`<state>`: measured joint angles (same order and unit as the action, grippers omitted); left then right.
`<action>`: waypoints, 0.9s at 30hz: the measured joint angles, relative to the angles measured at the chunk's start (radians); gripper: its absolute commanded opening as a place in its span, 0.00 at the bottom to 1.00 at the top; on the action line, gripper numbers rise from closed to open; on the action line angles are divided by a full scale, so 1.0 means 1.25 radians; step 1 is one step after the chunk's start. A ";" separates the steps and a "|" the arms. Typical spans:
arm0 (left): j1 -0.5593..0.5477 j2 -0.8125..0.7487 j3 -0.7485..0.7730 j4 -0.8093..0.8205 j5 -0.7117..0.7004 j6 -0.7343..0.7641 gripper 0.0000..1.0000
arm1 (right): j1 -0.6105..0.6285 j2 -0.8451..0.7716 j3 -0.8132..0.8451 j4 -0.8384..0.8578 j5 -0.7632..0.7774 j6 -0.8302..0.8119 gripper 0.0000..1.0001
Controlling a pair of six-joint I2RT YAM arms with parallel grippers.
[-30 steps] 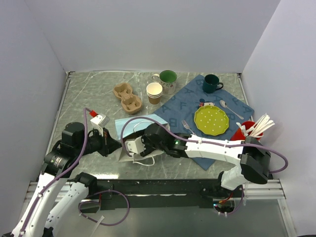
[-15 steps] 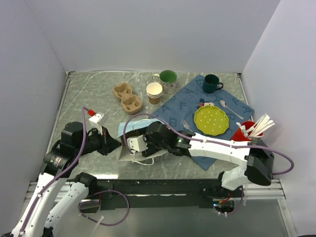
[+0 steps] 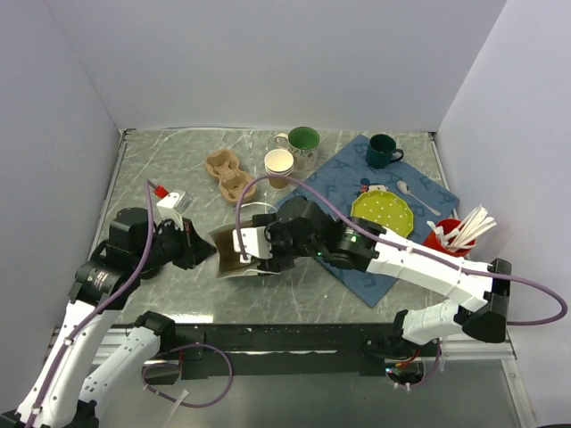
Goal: Pack the takeout coffee
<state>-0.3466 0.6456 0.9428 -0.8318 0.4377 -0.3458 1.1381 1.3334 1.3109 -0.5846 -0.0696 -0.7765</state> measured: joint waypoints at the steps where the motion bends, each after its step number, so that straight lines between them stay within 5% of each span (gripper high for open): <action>1: 0.000 0.000 0.001 -0.003 -0.006 0.000 0.05 | 0.000 0.000 0.013 -0.011 -0.010 0.011 0.50; 6: -0.001 0.000 0.032 -0.034 -0.037 -0.018 0.21 | 0.000 -0.004 0.064 -0.036 -0.045 0.061 0.50; 11: -0.001 0.032 0.107 -0.076 -0.065 -0.043 0.53 | -0.004 -0.034 0.069 -0.034 -0.048 0.087 0.49; 16: -0.001 0.089 0.193 -0.121 -0.095 -0.045 0.61 | -0.013 -0.058 0.055 -0.020 -0.048 0.085 0.49; 27: -0.001 0.206 0.334 -0.138 -0.166 0.081 0.63 | -0.042 -0.067 0.044 0.001 -0.063 0.067 0.48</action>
<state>-0.3473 0.9031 1.3602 -1.0039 0.2298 -0.2443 1.0859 1.2491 1.3655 -0.5835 -0.1482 -0.6926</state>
